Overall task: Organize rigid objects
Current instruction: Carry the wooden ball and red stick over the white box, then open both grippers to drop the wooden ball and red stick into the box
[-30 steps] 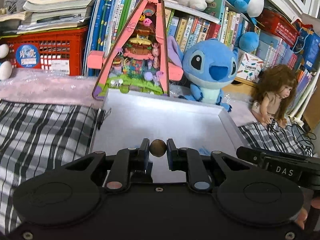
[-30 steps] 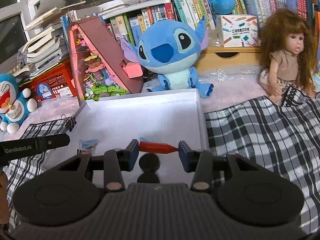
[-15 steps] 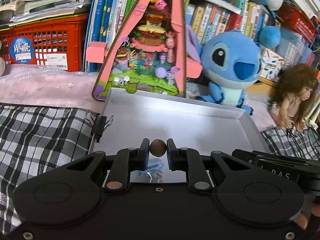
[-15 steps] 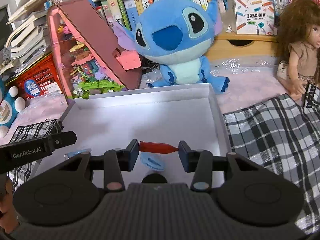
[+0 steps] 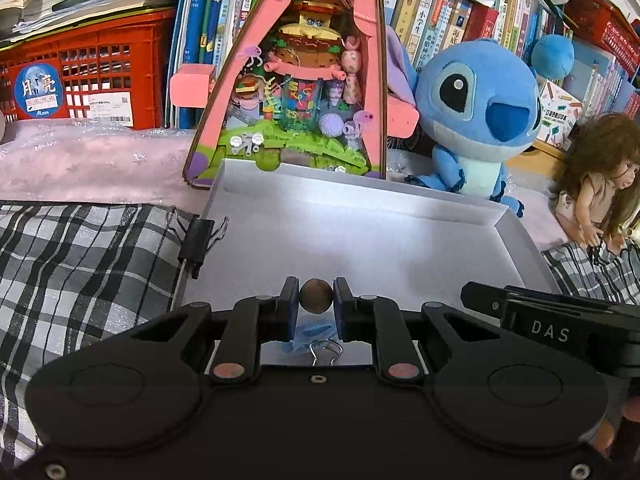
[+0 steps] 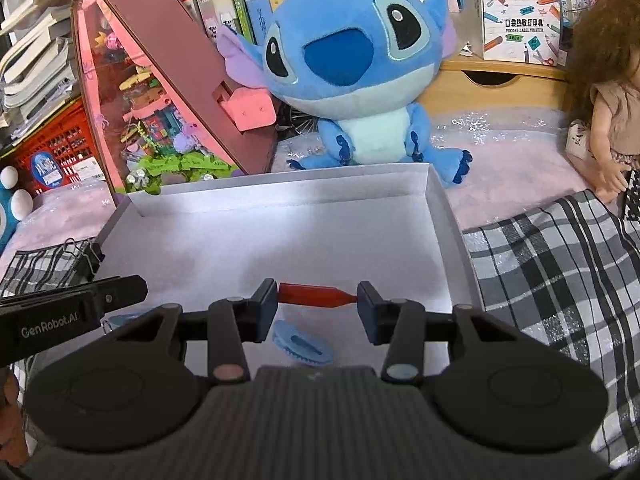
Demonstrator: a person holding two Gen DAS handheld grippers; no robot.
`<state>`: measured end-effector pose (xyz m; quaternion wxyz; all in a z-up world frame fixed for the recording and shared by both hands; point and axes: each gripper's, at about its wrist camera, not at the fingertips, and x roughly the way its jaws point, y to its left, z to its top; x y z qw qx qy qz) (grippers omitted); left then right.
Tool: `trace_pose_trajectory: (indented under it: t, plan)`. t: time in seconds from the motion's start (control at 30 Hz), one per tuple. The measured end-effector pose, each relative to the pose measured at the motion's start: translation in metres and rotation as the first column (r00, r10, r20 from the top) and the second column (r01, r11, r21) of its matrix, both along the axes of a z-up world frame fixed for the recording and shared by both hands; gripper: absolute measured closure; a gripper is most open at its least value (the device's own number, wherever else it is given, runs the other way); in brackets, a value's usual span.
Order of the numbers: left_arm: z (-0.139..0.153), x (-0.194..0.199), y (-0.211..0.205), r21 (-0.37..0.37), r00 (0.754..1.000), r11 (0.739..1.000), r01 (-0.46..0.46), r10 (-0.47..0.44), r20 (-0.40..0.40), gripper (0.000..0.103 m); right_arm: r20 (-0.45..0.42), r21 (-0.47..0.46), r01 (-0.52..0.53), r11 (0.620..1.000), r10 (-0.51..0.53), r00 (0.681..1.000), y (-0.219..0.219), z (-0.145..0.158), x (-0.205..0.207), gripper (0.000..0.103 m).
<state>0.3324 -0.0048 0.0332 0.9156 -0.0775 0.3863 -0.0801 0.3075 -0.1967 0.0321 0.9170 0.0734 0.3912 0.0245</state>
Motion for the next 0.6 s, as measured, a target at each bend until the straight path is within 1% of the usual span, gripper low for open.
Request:
trace_pose_trajectory:
  t: [0.23,0.6]
  plan:
    - [-0.0064,0.0008,-0.0034,0.016,1.0,1.0,0.006,-0.006,-0.014,0.086,-0.003,-0.014,-0.007,1.0,0.007,1.0,0.0008,-0.005,-0.0005,0.054]
    - [-0.0084,0.0008,-0.0014,0.007,1.0,1.0,0.004,-0.004,-0.01,0.084,-0.008,-0.014,-0.004,1.0,0.004,1.0,0.0003,-0.0068,-0.0001,0.054]
